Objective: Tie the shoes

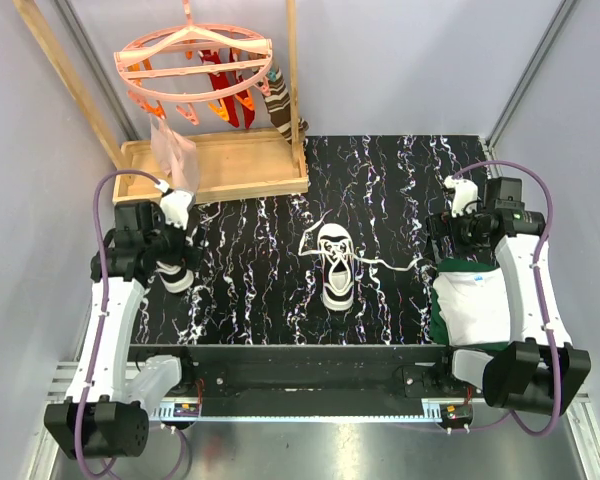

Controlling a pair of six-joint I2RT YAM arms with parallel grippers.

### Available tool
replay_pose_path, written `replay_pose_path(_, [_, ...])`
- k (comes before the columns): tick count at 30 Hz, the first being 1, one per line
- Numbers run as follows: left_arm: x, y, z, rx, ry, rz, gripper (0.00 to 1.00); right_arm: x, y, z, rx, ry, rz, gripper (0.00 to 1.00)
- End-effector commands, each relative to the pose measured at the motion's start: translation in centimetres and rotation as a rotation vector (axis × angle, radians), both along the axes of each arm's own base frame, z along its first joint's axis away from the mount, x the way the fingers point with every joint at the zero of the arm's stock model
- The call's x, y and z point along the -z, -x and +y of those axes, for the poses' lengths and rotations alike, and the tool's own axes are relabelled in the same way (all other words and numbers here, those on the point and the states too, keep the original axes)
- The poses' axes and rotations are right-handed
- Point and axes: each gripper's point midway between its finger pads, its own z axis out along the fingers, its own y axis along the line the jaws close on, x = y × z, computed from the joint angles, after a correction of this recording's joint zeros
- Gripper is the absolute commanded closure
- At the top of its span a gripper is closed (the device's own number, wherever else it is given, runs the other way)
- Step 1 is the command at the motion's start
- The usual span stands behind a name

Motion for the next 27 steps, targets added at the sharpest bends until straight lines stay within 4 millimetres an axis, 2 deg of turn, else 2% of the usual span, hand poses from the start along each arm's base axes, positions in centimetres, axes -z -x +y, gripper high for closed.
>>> replay_pose_path(1, [-0.9,-1.4,-0.4,0.055,-0.066,-0.075,0.01,-0.3,-0.5,0.0,-0.039,0.014,-0.002,0.0])
replay_pose_path(4, [-1.2,-2.2,-2.1,0.122,-0.072,-0.087,0.01,0.4,-0.6,-0.3,-0.047,0.038,0.022,0.0])
replay_pose_path(7, [-0.7,-3.0,-4.6,0.231,-0.086,-0.073,0.01,0.9,-0.7,-0.2,-0.064,0.063,0.034,0.0])
replay_pose_path(8, [0.0,-3.1,-6.1,0.288,-0.092,-0.05,0.01,1.0,-0.7,-0.2,-0.07,0.069,0.038,0.0])
replay_pose_path(10, [-0.2,-4.0,-7.5,0.31,-0.104,-0.063,0.01,1.6,-0.8,-0.1,-0.091,0.098,0.055,0.0])
replay_pose_path(11, [0.4,-4.4,-9.0,0.342,-0.103,-0.046,0.01,1.8,-1.0,-0.2,-0.097,0.112,0.058,0.0])
replay_pose_path(16, [0.3,-7.6,-13.4,0.331,-0.085,-0.078,0.02,3.2,-2.1,-0.7,-0.102,0.178,0.104,0.0])
replay_pose_path(17, [0.4,-8.5,-15.0,0.345,-0.085,-0.089,0.02,3.3,-2.2,-0.8,-0.098,0.181,0.112,0.0])
replay_pose_path(19, [0.7,-9.7,-16.1,0.309,-0.069,-0.081,0.03,3.7,-2.6,-0.8,-0.085,0.178,0.133,0.0])
replay_pose_path(20, [2.1,-10.5,-16.8,0.303,-0.067,-0.047,0.07,3.8,-2.7,-0.7,-0.081,0.177,0.141,0.0])
replay_pose_path(21, [1.6,-11.4,-17.4,0.291,-0.052,-0.055,0.1,3.9,-2.9,-0.7,-0.07,0.172,0.147,0.0])
replay_pose_path(22, [2.1,-12.0,-17.8,0.272,-0.038,-0.036,0.12,4.1,-3.0,-0.7,-0.064,0.168,0.157,0.0])
replay_pose_path(23, [3.8,-12.5,-18.3,0.273,-0.046,0.008,0.17,4.2,-3.1,-0.7,-0.06,0.168,0.16,0.0])
replay_pose_path(24, [3.3,-13.3,-19.0,0.272,-0.035,-0.003,0.2,4.4,-3.1,-0.7,-0.053,0.166,0.173,0.0])
replay_pose_path(27, [5.5,-14.1,-20.7,0.293,-0.015,0.047,0.34,5.3,-3.3,-1.2,-0.034,0.184,0.196,0.0])
